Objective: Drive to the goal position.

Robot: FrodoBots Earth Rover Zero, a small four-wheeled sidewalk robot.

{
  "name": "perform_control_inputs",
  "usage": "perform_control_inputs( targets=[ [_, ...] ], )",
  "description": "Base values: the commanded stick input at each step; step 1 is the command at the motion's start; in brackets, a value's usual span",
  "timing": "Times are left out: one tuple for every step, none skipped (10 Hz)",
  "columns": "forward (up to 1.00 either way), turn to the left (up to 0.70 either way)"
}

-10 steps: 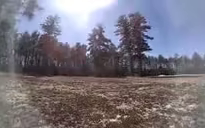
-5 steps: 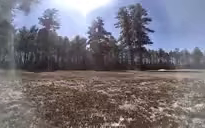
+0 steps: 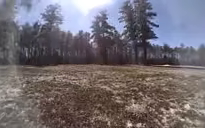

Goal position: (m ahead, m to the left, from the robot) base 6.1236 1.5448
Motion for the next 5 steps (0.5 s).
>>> perform_control_inputs(
  targets=[
    [0.5, 0.0],
    [0.5, 0.0],
    [0.5, 0.0],
    [0.5, 0.0],
    [0.5, 0.0]
  ],
)
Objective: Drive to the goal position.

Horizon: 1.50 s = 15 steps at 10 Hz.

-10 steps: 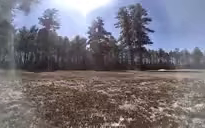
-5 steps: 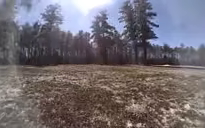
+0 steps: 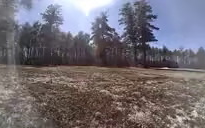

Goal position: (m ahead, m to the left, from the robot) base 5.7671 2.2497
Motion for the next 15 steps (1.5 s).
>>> perform_control_inputs(
  targets=[
    [0.5, 0.0],
    [0.5, 0.0],
    [0.5, 0.0],
    [0.5, 0.0],
    [0.5, 0.0],
    [0.5, 0.0],
    [0.5, 0.0],
    [0.5, 0.0],
    [0.5, 0.0],
    [0.5, 0.0],
    [0.5, 0.0],
    [0.5, 0.0],
    [0.5, 0.0],
    [0.5, 0.0],
    [0.5, 0.0]
  ],
)
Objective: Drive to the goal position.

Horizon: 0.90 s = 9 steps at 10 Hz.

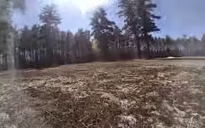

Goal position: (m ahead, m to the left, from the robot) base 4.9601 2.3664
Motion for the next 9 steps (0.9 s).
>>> perform_control_inputs(
  targets=[
    [0.5, 0.0],
    [0.5, 0.0],
    [0.5, 0.0],
    [0.5, 0.0],
    [0.5, 0.0],
    [0.5, 0.0],
    [0.5, 0.0],
    [0.5, 0.0],
    [0.5, 0.0]
  ],
)
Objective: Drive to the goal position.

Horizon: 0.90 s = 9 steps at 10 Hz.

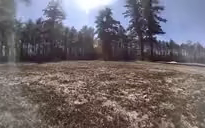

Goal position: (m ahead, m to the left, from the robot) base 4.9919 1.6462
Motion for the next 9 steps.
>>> perform_control_inputs(
  targets=[
    [0.5, 0.0],
    [0.5, 0.0],
    [0.5, 0.0],
    [0.5, 0.0],
    [0.5, 0.0],
    [0.5, 0.0],
    [0.5, 0.0],
    [0.5, 0.0],
    [0.5, 0.0]
  ],
)
